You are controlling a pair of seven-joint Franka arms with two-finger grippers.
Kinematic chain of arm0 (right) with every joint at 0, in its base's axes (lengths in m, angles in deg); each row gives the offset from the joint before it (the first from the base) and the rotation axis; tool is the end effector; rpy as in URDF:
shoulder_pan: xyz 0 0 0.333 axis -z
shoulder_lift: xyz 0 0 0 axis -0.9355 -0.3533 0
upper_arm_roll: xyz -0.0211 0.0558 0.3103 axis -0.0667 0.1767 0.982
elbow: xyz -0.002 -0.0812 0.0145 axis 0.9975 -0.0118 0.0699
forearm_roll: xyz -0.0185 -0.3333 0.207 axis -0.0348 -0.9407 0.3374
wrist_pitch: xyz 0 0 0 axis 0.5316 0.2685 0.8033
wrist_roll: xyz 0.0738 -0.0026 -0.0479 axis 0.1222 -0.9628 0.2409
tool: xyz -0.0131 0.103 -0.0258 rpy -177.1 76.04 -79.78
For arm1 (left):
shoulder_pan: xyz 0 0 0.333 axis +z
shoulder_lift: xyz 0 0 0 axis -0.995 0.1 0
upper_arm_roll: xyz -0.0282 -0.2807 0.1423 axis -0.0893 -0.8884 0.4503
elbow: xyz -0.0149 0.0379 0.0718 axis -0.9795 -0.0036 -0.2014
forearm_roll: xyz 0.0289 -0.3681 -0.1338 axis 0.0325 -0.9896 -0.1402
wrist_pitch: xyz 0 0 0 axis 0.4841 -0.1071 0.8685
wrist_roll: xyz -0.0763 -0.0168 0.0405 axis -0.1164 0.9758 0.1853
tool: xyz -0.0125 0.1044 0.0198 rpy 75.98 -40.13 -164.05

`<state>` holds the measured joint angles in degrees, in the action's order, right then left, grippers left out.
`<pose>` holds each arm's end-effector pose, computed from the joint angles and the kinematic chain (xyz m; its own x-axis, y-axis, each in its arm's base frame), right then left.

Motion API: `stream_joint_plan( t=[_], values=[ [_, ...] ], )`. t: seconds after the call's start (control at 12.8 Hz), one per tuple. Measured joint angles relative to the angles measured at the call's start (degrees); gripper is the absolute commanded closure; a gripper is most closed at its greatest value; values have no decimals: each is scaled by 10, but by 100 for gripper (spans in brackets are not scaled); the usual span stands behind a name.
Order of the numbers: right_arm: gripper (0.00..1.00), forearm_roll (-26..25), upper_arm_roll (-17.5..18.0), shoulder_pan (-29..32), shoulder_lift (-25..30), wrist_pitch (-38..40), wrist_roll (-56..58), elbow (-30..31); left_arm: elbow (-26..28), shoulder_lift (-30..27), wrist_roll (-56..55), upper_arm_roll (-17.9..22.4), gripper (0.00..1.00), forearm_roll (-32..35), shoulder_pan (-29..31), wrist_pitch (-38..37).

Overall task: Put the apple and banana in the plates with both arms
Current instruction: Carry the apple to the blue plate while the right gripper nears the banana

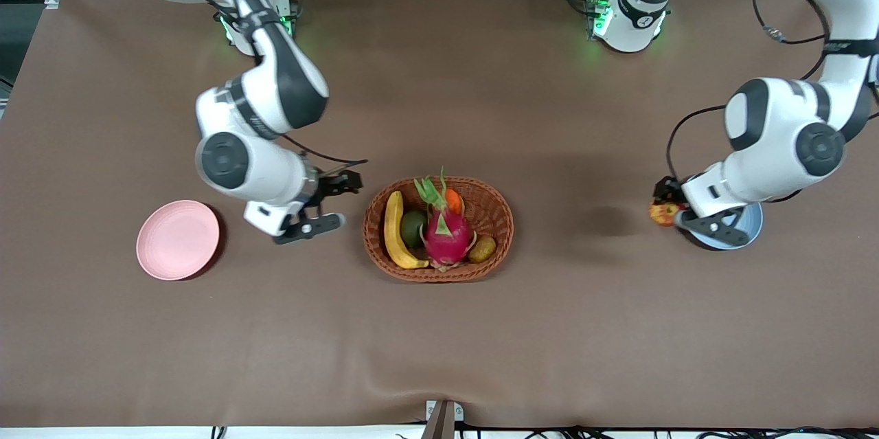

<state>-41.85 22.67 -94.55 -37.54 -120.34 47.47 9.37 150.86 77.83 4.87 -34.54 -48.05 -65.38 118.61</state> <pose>0.5969 0.3090 0.3668 0.9579 0.2448 -0.1498 0.2166 -0.9591 -0.1824 0.5839 -0.0196 0.3299 0.9308 -0.3613 -0.0551 -0.3554 -0.9300 0.0935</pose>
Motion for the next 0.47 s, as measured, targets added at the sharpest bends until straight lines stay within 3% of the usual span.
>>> stream_joint_plan(
  t=[0.47],
  values=[
    [0, -4, -1, -35, -58, -89, -74, 1, 57, -23, 74, 1, 51, 45, 118, 18]
  ],
)
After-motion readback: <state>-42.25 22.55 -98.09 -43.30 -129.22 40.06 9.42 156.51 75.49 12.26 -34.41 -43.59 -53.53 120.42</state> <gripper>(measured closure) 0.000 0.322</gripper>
